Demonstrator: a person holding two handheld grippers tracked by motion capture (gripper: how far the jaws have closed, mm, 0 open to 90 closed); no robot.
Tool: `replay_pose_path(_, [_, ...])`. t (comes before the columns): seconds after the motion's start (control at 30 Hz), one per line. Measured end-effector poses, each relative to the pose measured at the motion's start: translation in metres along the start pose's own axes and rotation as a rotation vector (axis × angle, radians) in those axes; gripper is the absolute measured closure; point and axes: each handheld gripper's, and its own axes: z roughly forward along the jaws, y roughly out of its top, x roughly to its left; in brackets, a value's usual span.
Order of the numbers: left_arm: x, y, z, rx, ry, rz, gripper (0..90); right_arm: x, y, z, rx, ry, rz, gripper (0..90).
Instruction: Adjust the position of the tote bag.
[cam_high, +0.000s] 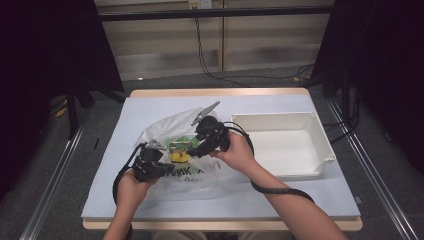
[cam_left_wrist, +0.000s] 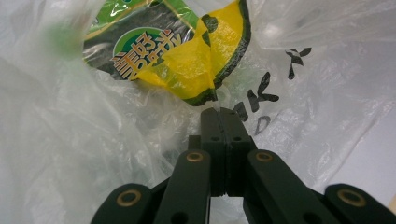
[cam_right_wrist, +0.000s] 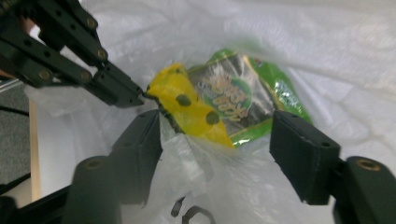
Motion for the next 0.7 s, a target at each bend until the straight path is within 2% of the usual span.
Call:
replay_pose_path(0.03, [0.000, 0.001, -0.001, 0.010, 0.005, 0.002, 89.8, 0.000, -0.002, 0.002, 0.006, 0.005, 0.001, 37.5])
replay_pose_path(0.07, [0.001, 0.001, -0.001, 0.009, 0.006, 0.000, 87.2, 0.001, -0.006, 0.004, 0.019, 0.016, 0.002, 44.0])
replay_pose_path(0.1, [0.002, 0.001, -0.001, 0.009, 0.000, -0.007, 87.2, 0.001, -0.006, 0.004, 0.019, 0.016, 0.002, 44.0])
replay_pose_path(0.13, [0.002, 0.001, -0.002, 0.005, 0.023, -0.009, 84.7, 0.001, -0.009, 0.005, 0.026, 0.018, 0.007, 45.9])
replay_pose_path(0.17, [0.002, 0.001, -0.002, 0.001, 0.021, -0.010, 82.6, 0.002, -0.011, 0.006, 0.039, 0.020, 0.011, 47.8])
replay_pose_path(0.33, [0.005, 0.003, -0.010, -0.015, 0.057, -0.016, 68.1, 0.004, -0.024, 0.008, 0.061, -0.002, 0.013, 63.1])
replay_pose_path(0.47, [0.008, 0.007, -0.014, -0.042, 0.083, -0.036, 59.6, 0.006, -0.030, 0.009, 0.074, -0.015, 0.030, 70.6])
replay_pose_path(0.63, [0.009, 0.011, -0.006, -0.038, 0.083, -0.032, 54.8, 0.005, -0.038, 0.013, 0.097, -0.011, 0.029, 83.0])
replay_pose_path(0.7, [0.007, 0.013, -0.002, -0.051, 0.094, -0.032, 54.0, 0.004, -0.041, 0.014, 0.102, -0.016, 0.030, 88.3])
